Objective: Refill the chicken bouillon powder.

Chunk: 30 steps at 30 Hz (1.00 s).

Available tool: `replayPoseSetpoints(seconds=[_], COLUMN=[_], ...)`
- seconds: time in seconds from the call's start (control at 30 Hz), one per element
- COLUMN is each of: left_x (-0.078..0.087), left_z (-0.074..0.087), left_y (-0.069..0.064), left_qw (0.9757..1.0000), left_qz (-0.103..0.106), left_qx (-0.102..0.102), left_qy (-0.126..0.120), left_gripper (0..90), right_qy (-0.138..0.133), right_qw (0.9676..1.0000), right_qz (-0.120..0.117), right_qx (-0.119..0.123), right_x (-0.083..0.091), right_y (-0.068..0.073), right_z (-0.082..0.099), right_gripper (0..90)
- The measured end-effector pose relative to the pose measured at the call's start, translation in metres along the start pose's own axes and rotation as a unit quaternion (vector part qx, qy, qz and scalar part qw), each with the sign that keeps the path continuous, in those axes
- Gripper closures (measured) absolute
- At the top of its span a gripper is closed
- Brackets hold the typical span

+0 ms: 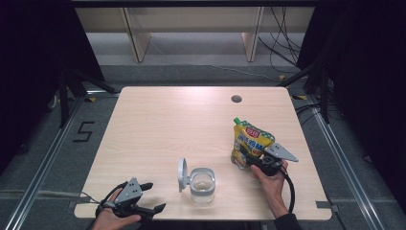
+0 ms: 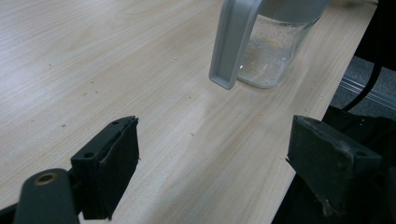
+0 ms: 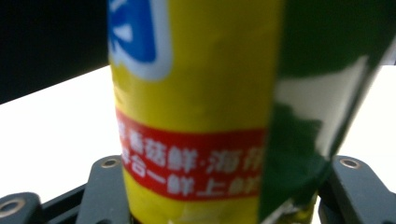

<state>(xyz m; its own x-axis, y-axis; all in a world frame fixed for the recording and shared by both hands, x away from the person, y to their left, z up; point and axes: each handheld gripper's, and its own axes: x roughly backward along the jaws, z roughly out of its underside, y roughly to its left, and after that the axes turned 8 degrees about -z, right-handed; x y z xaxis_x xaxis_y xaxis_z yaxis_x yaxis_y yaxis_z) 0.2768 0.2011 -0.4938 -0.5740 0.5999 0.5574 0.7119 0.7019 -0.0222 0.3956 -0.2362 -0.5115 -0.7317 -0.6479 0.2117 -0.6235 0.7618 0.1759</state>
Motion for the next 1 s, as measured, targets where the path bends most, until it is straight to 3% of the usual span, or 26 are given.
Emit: replayPoseSetpoints(seconds=[0.03,0.07,0.13,0.2,0.23,0.3,0.33,0.4,0.43,0.47,0.53,0.57,0.63,0.67,0.7,0.73,0.77,0.83,0.87,0.9,0.93,1.0], left_x=[0.000,0.001,0.002,0.001,0.002,0.003,0.003,0.003,0.003,0.003,0.004,0.005,0.006,0.006,0.004,0.005,0.005,0.005,0.006,0.005,0.006,0.007], left_z=[0.000,0.000,0.000,-0.001,-0.001,-0.001,-0.002,-0.001,-0.001,-0.002,-0.002,-0.001,-0.002,-0.002,-0.001,-0.001,-0.001,-0.001,-0.002,-0.001,-0.001,-0.002], left_y=[-0.001,0.000,0.000,0.000,0.001,0.002,0.004,0.002,0.001,0.003,0.004,0.003,0.006,0.007,0.003,0.003,0.003,0.003,0.006,0.006,0.006,0.005], left_qw=[1.0000,1.0000,1.0000,1.0000,1.0000,0.9999,0.9997,1.0000,0.9999,0.9999,0.9999,1.0000,0.9998,0.9997,0.9999,1.0000,1.0000,0.9999,0.9999,0.9999,0.9999,0.9999], left_qz=[-0.001,-0.005,-0.001,-0.002,-0.005,-0.005,-0.002,-0.002,-0.004,-0.002,-0.001,-0.004,-0.006,-0.008,-0.005,-0.005,-0.005,-0.006,-0.011,-0.010,-0.012,-0.014], left_qx=[0.003,-0.007,-0.004,-0.001,-0.005,-0.010,-0.024,-0.008,-0.006,-0.014,-0.015,-0.005,-0.020,-0.022,0.005,0.003,0.002,0.003,-0.012,-0.010,-0.011,-0.004], left_qy=[-0.002,0.001,-0.001,-0.008,-0.004,-0.006,-0.003,-0.006,-0.008,-0.008,-0.005,-0.002,-0.004,0.000,-0.007,-0.005,-0.005,-0.008,0.004,-0.001,0.004,-0.005], left_gripper=[17.4,17.5,17.5,17.4,17.4,17.3,17.4,17.3,17.3,17.3,17.3,17.3,17.3,17.3,17.3,17.3,17.4,17.4,17.4,17.4,17.4,17.4], right_qy=[-0.003,-0.001,-0.004,0.003,0.001,0.007,0.010,0.005,0.015,0.011,0.013,0.010,0.015,0.004,0.007,0.007,0.002,0.004,0.003,0.000,0.009,0.033], right_qw=[1.0000,0.9999,0.9999,1.0000,0.9998,0.9999,0.9998,0.9995,0.9997,0.9994,0.9995,0.9989,0.9988,0.9986,0.9971,0.9979,0.9963,0.9954,0.9951,0.9942,0.9928,0.9914], right_qz=[0.001,0.002,0.008,0.001,0.008,-0.002,0.003,0.006,0.001,0.006,0.015,0.021,0.022,0.021,0.025,0.020,0.018,0.022,0.019,0.013,0.019,0.003], right_qx=[-0.008,-0.014,0.009,-0.009,0.016,0.008,0.017,0.030,0.021,0.033,0.025,0.042,0.041,0.049,0.072,0.062,0.084,0.093,0.097,0.107,0.118,0.127], right_x=[-0.001,0.001,0.001,0.003,0.003,0.005,0.006,0.010,0.012,0.014,0.019,0.020,0.026,0.027,0.030,0.032,0.033,0.038,0.039,0.039,0.042,0.045], right_y=[0.001,0.002,0.000,0.005,0.003,0.005,0.004,0.003,0.005,0.004,0.007,0.006,0.007,0.007,0.005,0.009,0.008,0.013,0.016,0.019,0.024,0.037], right_z=[-0.001,-0.002,-0.004,-0.006,-0.008,-0.010,-0.011,-0.012,-0.013,-0.014,-0.015,-0.016,-0.018,-0.020,-0.023,-0.025,-0.027,-0.032,-0.034,-0.037,-0.039,-0.043], right_gripper=[44.1,44.8,45.8,47.7,48.6,49.0,49.2,49.5,49.6,49.7,49.9,50.2,50.4,50.5,50.5,50.6,50.6,50.6,50.7,50.7,50.7,50.7])
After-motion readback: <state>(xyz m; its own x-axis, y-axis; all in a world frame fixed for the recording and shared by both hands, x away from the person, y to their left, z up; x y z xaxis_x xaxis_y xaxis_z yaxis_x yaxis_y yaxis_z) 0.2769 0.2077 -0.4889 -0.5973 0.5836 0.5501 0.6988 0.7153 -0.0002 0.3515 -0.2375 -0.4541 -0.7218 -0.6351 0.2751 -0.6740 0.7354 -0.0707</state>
